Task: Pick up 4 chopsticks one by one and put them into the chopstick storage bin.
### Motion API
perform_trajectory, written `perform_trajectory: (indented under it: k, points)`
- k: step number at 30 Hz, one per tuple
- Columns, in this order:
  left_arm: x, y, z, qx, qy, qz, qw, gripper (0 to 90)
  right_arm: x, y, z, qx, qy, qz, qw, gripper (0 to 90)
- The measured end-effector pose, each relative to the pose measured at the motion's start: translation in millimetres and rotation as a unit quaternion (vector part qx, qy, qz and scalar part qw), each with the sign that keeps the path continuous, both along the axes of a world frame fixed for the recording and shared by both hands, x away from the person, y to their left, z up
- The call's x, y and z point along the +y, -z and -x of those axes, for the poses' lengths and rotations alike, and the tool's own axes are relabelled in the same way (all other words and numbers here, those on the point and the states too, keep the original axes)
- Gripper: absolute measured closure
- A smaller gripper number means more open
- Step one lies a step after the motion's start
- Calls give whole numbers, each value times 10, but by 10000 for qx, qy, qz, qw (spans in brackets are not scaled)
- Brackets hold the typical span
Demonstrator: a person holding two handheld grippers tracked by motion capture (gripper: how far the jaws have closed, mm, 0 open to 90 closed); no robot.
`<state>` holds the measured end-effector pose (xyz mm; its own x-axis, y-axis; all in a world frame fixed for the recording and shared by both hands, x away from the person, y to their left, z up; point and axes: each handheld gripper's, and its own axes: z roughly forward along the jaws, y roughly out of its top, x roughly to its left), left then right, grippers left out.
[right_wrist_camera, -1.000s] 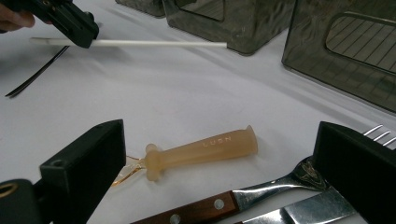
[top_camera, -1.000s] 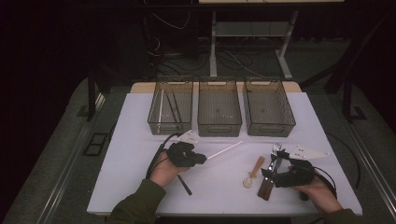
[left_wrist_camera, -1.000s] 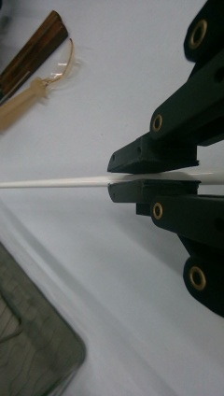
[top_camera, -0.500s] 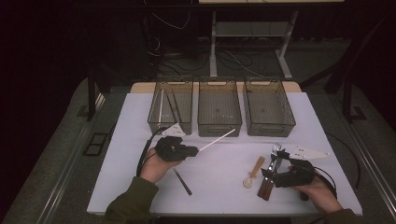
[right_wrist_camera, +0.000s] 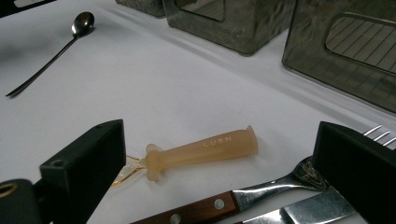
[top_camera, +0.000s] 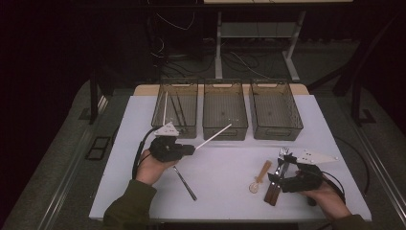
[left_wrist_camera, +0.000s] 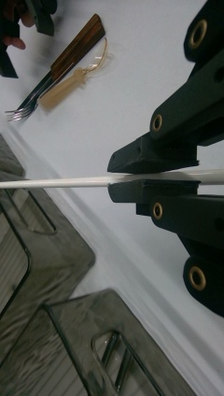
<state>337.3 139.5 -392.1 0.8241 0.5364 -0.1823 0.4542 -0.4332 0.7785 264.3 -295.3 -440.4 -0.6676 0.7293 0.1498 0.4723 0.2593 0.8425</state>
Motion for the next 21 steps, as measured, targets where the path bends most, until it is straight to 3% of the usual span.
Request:
perform_trajectory:
  k: [11, 21]
  points:
    - [201, -52, -88, -57, -398, 144, 9991, 840, 4, 8, -6, 14, -11, 5, 10000, 31]
    - [343, -119, -302, -195, -806, 221, 9963, 840, 13, 18, -11, 33, -17, -1, 10000, 31]
